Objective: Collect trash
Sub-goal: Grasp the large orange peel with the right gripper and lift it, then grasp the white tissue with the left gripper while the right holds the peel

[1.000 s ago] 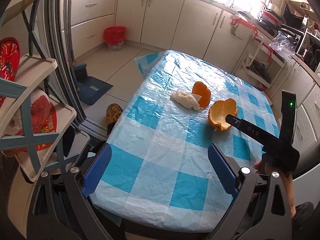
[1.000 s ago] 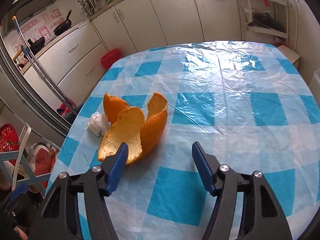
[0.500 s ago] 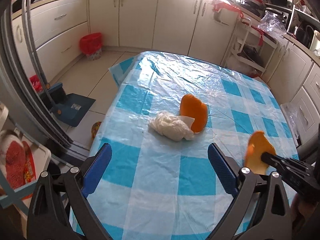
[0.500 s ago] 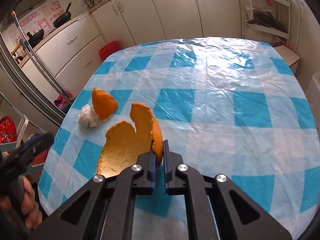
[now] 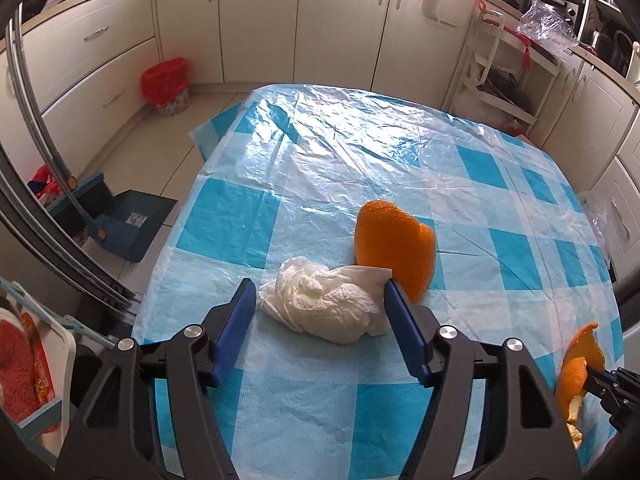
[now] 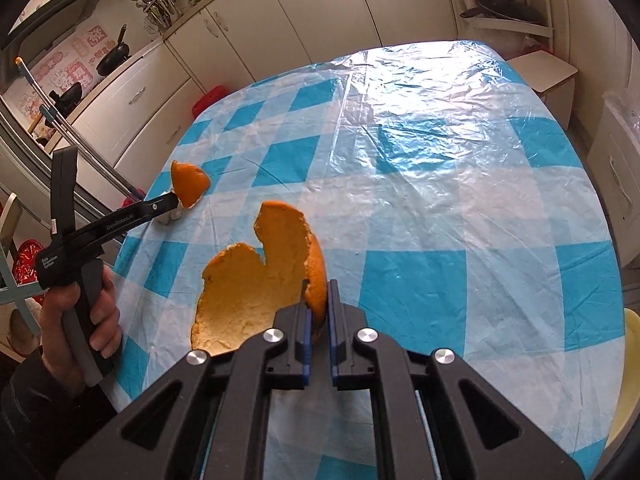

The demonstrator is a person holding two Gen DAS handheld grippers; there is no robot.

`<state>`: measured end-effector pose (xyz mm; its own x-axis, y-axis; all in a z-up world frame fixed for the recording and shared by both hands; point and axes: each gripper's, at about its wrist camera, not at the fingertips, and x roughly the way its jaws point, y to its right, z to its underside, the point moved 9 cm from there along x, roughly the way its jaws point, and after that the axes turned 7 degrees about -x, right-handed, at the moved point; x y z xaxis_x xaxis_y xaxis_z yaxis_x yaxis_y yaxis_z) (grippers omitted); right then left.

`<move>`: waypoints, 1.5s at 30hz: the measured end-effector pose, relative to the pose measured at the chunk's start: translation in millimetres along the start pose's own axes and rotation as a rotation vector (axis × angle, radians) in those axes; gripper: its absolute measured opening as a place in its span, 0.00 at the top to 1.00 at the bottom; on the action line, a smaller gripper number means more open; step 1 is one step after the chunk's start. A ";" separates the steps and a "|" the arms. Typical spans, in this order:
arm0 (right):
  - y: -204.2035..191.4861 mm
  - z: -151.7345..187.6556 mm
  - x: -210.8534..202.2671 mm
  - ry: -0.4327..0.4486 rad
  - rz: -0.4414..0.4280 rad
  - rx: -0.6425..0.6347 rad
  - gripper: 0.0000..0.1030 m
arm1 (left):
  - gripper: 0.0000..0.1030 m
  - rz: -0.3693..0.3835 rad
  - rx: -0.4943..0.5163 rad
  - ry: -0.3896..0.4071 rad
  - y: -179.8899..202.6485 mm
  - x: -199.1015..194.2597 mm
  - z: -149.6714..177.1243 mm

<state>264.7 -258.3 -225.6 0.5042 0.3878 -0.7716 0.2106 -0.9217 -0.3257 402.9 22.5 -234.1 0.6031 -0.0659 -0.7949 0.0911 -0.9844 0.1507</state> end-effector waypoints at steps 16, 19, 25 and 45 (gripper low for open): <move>4.1 3.8 -22.3 0.037 0.018 -0.013 0.93 | 0.68 0.216 0.018 -0.061 46.3 -64.8 84.1; 9.7 5.4 -32.7 0.056 0.026 0.005 0.93 | 0.63 0.194 0.026 -0.052 51.9 -76.1 101.7; 26.7 13.1 -41.3 0.073 0.020 0.090 0.80 | 0.46 0.141 0.047 -0.029 51.6 -84.6 112.9; 23.8 19.7 -29.7 0.061 0.049 0.058 0.70 | 0.34 0.090 0.041 0.026 43.8 -93.9 112.2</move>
<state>238.2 -291.8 -221.2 0.5631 0.3403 -0.7531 0.1366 -0.9371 -0.3213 261.3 -32.7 -218.8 0.6277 -0.1509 -0.7637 0.0036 -0.9805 0.1967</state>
